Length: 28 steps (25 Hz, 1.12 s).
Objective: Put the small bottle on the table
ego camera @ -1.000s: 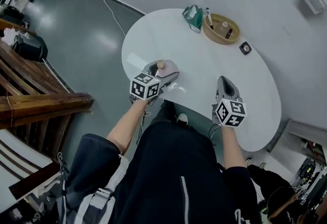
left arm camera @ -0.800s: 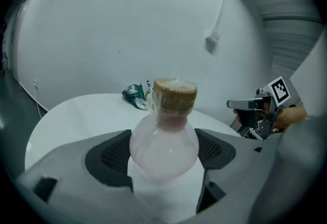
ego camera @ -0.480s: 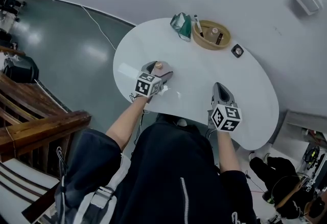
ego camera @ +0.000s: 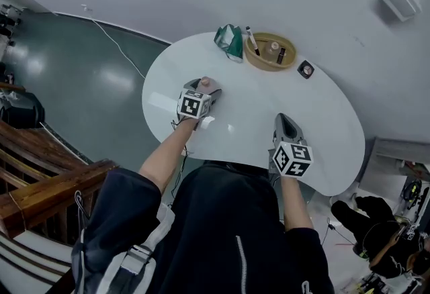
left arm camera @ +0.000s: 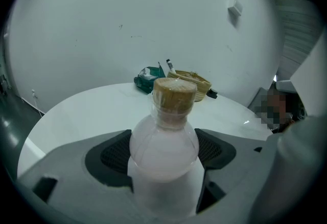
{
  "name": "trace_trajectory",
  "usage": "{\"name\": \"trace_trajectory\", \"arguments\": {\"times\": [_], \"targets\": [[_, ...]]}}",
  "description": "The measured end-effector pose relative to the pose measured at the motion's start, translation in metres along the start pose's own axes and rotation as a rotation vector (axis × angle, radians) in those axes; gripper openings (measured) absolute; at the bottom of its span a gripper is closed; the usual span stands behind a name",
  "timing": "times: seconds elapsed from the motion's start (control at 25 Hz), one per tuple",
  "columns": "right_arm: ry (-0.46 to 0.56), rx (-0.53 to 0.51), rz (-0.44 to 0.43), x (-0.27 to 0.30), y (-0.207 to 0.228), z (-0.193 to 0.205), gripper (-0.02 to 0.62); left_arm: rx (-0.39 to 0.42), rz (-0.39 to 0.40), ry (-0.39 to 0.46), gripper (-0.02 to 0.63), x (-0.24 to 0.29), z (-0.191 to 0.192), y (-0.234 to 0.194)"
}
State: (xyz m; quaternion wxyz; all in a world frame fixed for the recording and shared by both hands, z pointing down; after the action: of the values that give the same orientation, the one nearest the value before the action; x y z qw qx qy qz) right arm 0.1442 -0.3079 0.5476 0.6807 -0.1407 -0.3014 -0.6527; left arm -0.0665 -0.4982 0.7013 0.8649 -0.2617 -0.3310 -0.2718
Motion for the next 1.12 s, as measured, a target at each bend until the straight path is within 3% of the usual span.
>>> {"name": "trace_trajectory", "arguments": {"times": [0.44, 0.72, 1.12], "targets": [[-0.015, -0.005, 0.021, 0.002, 0.02, -0.01, 0.002, 0.021, -0.04, -0.037, 0.388, 0.027, -0.001, -0.011], [-0.024, -0.009, 0.014, 0.003, 0.021, -0.006, 0.002, 0.102, -0.068, -0.053, 0.39, 0.031, -0.003, -0.004], [-0.008, -0.036, -0.026, 0.004, 0.004, -0.006, 0.002, 0.098, -0.088, 0.017, 0.387, 0.01, 0.0, -0.003]]}}
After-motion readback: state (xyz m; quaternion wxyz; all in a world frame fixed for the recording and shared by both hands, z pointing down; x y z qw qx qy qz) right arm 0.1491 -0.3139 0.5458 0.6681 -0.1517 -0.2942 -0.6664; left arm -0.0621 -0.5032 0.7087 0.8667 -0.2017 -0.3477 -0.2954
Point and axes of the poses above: the fingertips, and each gripper's own axes: x forward along the fingers, y to its right, z out of its underside, the point moved 4 cm from there along -x, backward along the fingers, and after that the axes turned 5 degrees about -y, right-handed, at the moved point
